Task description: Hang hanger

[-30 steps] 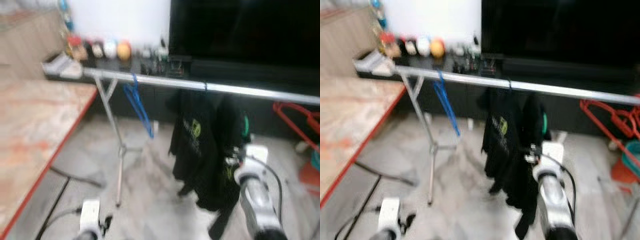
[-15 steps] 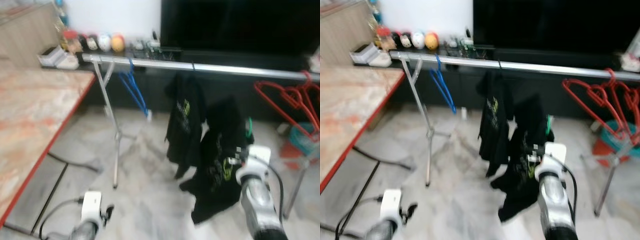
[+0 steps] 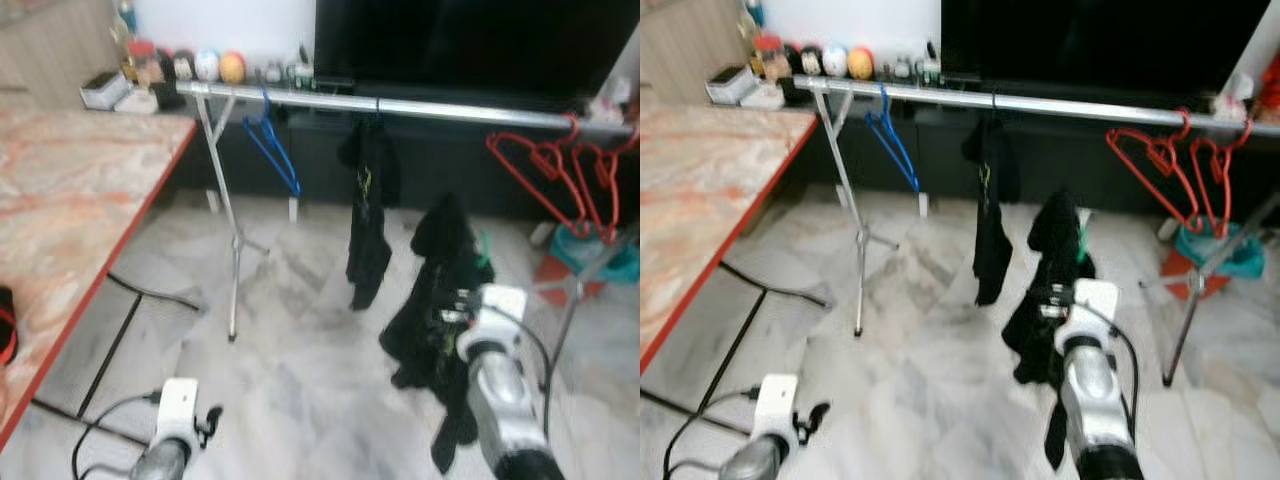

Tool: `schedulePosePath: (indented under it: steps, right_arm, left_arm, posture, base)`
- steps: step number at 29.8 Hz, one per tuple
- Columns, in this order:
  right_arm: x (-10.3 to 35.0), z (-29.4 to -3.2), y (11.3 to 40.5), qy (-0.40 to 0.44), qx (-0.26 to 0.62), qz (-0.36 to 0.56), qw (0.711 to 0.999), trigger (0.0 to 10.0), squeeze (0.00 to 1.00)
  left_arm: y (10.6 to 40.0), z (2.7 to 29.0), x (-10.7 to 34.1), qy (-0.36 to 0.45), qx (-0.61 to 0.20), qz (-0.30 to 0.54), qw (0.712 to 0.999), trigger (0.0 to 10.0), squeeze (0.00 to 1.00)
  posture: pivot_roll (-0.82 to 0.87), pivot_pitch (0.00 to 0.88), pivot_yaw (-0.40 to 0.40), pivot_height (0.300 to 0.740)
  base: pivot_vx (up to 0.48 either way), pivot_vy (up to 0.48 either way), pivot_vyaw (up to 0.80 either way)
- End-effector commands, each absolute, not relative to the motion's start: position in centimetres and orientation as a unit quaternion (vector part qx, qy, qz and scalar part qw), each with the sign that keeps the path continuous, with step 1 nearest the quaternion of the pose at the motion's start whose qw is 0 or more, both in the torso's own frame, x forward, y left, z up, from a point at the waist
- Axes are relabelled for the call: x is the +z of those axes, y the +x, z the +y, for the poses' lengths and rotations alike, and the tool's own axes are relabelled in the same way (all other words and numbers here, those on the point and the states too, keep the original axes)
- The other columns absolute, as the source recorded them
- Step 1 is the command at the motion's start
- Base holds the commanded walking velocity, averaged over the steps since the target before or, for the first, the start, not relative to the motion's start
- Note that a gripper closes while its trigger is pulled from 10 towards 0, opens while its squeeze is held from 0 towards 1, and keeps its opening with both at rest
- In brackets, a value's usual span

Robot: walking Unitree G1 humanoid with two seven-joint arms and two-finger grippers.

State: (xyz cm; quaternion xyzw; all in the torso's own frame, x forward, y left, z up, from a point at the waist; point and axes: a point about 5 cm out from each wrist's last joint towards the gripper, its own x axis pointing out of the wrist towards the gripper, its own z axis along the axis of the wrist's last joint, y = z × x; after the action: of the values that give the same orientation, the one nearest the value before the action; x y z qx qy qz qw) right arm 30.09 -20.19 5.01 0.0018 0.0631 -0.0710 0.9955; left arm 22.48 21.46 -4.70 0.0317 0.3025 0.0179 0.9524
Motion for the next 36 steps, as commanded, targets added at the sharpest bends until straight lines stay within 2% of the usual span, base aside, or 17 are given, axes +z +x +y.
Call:
schedulePosePath:
  steps: [1,14,25,32,36]
  right_arm:
    - [5.7,-20.8,30.2,-0.001,-0.082,0.046,0.996,10.0,0.00]
    - [5.5,-20.6,30.2,-0.005,-0.082,0.052,0.995,10.0,0.00]
    - [5.4,-20.5,30.2,-0.013,-0.073,0.063,0.995,10.0,0.00]
    - [4.7,-20.5,29.9,-0.065,0.003,0.112,0.992,10.0,0.00]
    - [4.2,-20.8,29.6,-0.117,0.047,0.153,0.980,10.0,0.00]
  left_arm:
    - [22.0,21.3,-5.1,0.027,0.014,0.313,0.949,10.0,0.00]
    - [22.1,20.9,-5.1,0.030,0.002,0.310,0.950,10.0,0.00]
    - [22.7,21.0,-4.5,0.042,-0.007,0.295,0.955,10.0,0.00]
    - [24.7,21.3,-2.7,0.054,-0.024,0.248,0.967,10.0,0.00]
    - [25.4,21.3,-2.0,0.060,-0.032,0.229,0.971,10.0,0.00]
  posture:
    - [0.02,0.000,-0.003,0.740]
    - [0.02,0.000,-0.005,0.740]
    - [0.02,0.000,-0.007,0.740]
    - [0.02,0.000,-0.009,0.740]
    - [0.02,0.000,-0.012,0.740]
  base:
    - [-0.330,0.000,0.00]
    - [-0.326,0.000,0.00]
    - [0.000,0.000,0.00]
    - [0.000,0.000,0.00]
    - [0.000,0.000,0.00]
